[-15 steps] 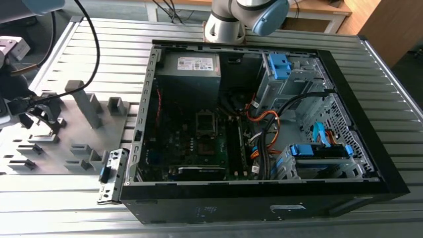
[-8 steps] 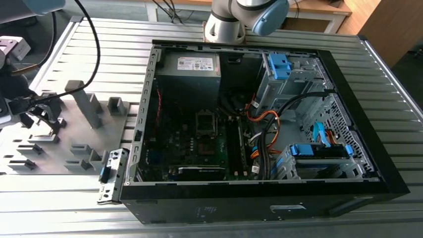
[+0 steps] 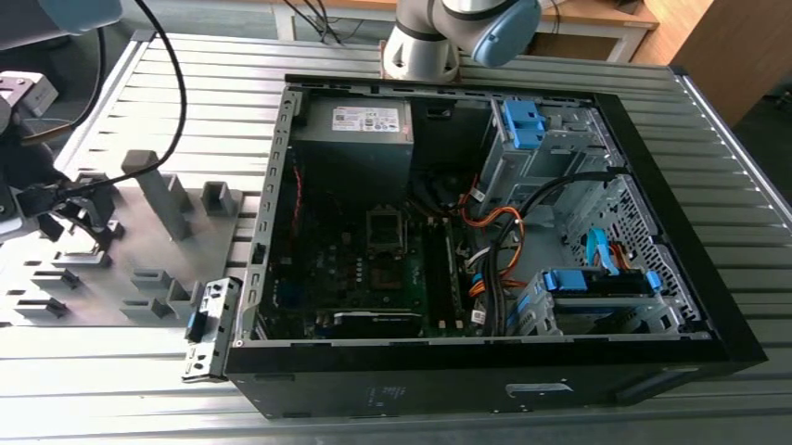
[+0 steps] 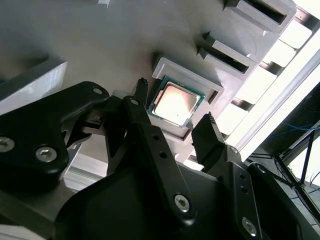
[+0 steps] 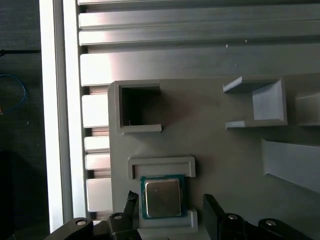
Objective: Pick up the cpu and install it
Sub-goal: 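Pick up the cpu and move it towards the insertion slot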
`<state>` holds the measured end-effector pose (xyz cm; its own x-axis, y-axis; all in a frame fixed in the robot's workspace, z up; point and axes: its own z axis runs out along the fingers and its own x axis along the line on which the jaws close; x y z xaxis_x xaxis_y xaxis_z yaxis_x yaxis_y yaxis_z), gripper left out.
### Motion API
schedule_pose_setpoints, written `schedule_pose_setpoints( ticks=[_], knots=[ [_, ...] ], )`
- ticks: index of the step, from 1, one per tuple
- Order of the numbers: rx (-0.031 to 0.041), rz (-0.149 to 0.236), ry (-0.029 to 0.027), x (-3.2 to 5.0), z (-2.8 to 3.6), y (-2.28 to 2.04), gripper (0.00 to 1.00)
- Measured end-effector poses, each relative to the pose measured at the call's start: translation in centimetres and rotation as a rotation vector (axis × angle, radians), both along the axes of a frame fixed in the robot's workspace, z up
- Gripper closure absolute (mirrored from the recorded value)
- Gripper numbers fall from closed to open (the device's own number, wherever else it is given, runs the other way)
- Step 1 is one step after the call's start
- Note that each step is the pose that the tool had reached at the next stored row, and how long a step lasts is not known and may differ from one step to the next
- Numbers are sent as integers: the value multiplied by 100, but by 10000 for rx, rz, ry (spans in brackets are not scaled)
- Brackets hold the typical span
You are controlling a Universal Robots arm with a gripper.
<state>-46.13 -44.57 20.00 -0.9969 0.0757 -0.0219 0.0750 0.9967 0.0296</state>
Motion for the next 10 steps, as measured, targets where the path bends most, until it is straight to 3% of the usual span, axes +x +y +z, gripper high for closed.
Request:
schedule_pose_setpoints(
  ticks=[10],
  knots=[
    [-3,8,-1,-13,-89,6,38]
  ],
)
